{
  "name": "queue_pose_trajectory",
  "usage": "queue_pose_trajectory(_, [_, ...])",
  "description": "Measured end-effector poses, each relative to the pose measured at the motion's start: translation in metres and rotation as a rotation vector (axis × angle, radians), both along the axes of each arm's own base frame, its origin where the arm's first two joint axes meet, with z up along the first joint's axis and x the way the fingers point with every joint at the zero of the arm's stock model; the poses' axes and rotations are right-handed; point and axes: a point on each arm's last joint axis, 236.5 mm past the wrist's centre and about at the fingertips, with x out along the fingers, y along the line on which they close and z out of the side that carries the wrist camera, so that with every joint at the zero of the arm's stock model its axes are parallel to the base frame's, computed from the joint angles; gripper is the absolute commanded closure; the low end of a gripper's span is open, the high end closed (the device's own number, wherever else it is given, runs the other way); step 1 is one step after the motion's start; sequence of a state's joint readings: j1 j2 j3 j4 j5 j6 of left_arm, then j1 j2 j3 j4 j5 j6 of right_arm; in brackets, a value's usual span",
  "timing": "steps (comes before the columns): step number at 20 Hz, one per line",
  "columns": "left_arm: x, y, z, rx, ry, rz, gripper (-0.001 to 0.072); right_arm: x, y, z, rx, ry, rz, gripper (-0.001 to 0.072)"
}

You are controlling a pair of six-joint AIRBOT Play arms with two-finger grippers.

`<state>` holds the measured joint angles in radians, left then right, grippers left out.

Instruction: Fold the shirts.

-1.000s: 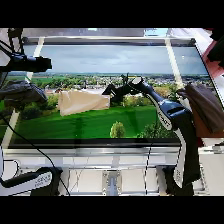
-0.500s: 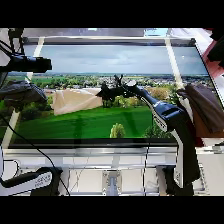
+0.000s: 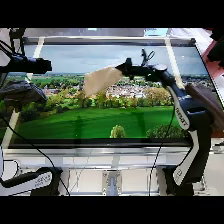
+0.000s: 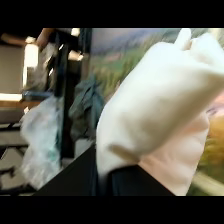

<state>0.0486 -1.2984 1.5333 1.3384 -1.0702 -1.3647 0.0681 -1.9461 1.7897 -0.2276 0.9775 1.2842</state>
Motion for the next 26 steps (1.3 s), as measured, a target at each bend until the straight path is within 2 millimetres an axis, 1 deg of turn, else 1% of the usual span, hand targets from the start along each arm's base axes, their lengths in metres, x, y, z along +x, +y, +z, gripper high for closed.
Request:
queue_pose_trajectory(1, [0.0, 0.0, 0.0, 0.0, 0.0, 0.0, 0.0697, 0.004, -0.027, 0.013, -0.023, -0.019, -0.038, 0.0688])
queue_pose_trajectory(3, [0.0, 0.0, 0.0, -0.001, 0.0, 0.0, 0.0697, 0.012, -0.089, 0.039, -0.069, -0.058, -0.135, 0.0689])
queue_pose_trajectory(5, [0.0, -0.001, 0.0, -0.006, 0.001, 0.002, 0.0697, 0.011, -0.155, 0.067, -0.1, -0.091, -0.232, 0.0688])
queue_pose_trajectory(7, [0.0, -0.001, 0.0, -0.016, 0.004, 0.011, 0.0697, 0.002, -0.219, 0.093, -0.128, -0.12, -0.326, 0.0688])
queue_pose_trajectory(8, [0.0, -0.001, 0.0, -0.021, 0.005, 0.016, 0.0697, -0.005, -0.25, 0.102, -0.146, -0.127, -0.37, 0.0688])
queue_pose_trajectory(10, [0.0, -0.002, 0.0, -0.036, 0.01, 0.029, 0.0697, -0.028, -0.308, 0.123, -0.183, -0.137, -0.457, 0.0688])
queue_pose_trajectory(11, [-0.001, -0.002, 0.0, -0.043, 0.013, 0.032, 0.0697, -0.042, -0.338, 0.128, -0.21, -0.125, -0.503, 0.0688])
queue_pose_trajectory(12, [-0.001, -0.004, 0.0, -0.052, 0.016, 0.032, 0.0697, -0.06, -0.365, 0.129, -0.249, -0.101, -0.538, 0.0688])
queue_pose_trajectory(13, [-0.002, -0.006, -0.001, -0.065, 0.021, 0.033, 0.0697, -0.078, -0.387, 0.13, -0.282, -0.075, -0.566, 0.0688])
queue_pose_trajectory(15, [-0.003, -0.012, 0.0, -0.096, 0.025, 0.03, 0.0697, -0.119, -0.423, 0.127, -0.355, -0.006, -0.602, 0.0688])
queue_pose_trajectory(16, [-0.003, -0.014, 0.001, -0.109, 0.026, 0.029, 0.0697, -0.141, -0.437, 0.125, -0.387, 0.032, -0.614, 0.0688])
queue_pose_trajectory(19, [-0.004, -0.021, 0.002, -0.142, 0.031, 0.019, 0.0697, -0.192, -0.464, 0.131, -0.446, 0.098, -0.658, 0.0689])
queue_pose_trajectory(21, [-0.005, -0.025, 0.003, -0.159, 0.035, 0.014, 0.0697, -0.222, -0.476, 0.13, -0.491, 0.15, -0.68, 0.0689])
queue_pose_trajectory(22, [-0.006, -0.026, 0.003, -0.164, 0.038, 0.012, 0.0697, -0.237, -0.48, 0.124, -0.525, 0.197, -0.681, 0.0689])
queue_pose_trajectory(26, [-0.008, -0.029, 0.002, -0.177, 0.047, 0.006, 0.0697, -0.302, -0.499, 0.083, -0.688, 0.473, -0.663, 0.0687])
